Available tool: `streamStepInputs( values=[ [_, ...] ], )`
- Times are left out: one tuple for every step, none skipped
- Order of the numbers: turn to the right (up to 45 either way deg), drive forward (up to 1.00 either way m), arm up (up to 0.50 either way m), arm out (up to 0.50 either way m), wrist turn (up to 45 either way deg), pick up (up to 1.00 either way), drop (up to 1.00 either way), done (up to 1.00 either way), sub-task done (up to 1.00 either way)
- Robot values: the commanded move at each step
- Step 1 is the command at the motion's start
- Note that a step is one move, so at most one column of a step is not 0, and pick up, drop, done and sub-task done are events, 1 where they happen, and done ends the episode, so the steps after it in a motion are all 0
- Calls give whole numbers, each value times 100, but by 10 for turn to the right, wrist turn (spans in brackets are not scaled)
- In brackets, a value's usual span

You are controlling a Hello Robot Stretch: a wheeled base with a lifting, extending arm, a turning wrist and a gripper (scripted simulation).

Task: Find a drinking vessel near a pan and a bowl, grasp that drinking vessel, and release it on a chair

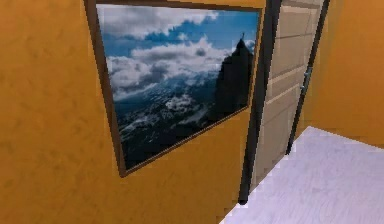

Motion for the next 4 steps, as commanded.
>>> streamStepInputs(
  values=[
    [0, 0, -32, 0, 0, 0, 0, 0, 0],
    [0, 0, 0, 0, 0, 0, 100, 0, 0],
    [0, 0, 10, 0, 0, 0, 0, 0, 0],
    [0, 0, 0, -8, 0, 0, 0, 0, 0]
  ],
)
